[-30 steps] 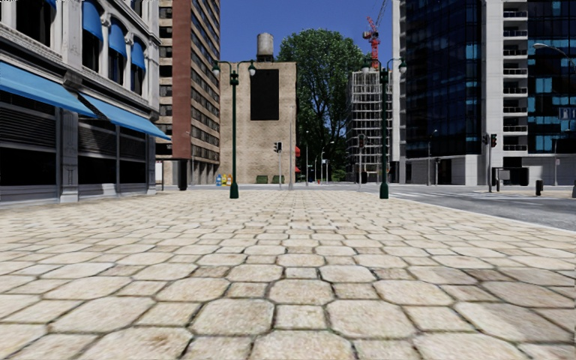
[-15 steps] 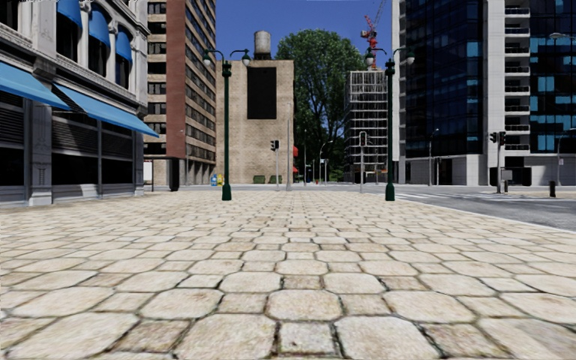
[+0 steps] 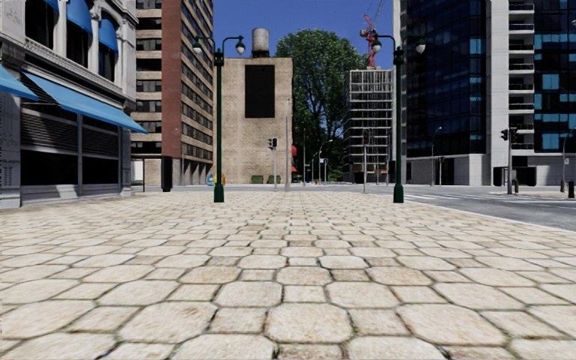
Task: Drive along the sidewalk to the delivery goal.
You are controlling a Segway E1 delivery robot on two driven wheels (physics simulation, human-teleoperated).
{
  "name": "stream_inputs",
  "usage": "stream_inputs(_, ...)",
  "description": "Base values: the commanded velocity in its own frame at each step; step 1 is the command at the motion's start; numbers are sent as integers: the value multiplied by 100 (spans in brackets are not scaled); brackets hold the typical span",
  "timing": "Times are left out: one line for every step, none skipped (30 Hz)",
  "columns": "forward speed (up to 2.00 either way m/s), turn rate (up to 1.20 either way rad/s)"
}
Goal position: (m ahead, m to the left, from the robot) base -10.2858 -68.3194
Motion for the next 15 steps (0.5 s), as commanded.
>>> stream_inputs(200, -18)
stream_inputs(200, -18)
stream_inputs(200, -19)
stream_inputs(200, -20)
stream_inputs(200, -20)
stream_inputs(200, -20)
stream_inputs(200, -20)
stream_inputs(200, -20)
stream_inputs(200, -20)
stream_inputs(200, -20)
stream_inputs(200, -20)
stream_inputs(200, -20)
stream_inputs(200, -20)
stream_inputs(200, -20)
stream_inputs(200, -20)
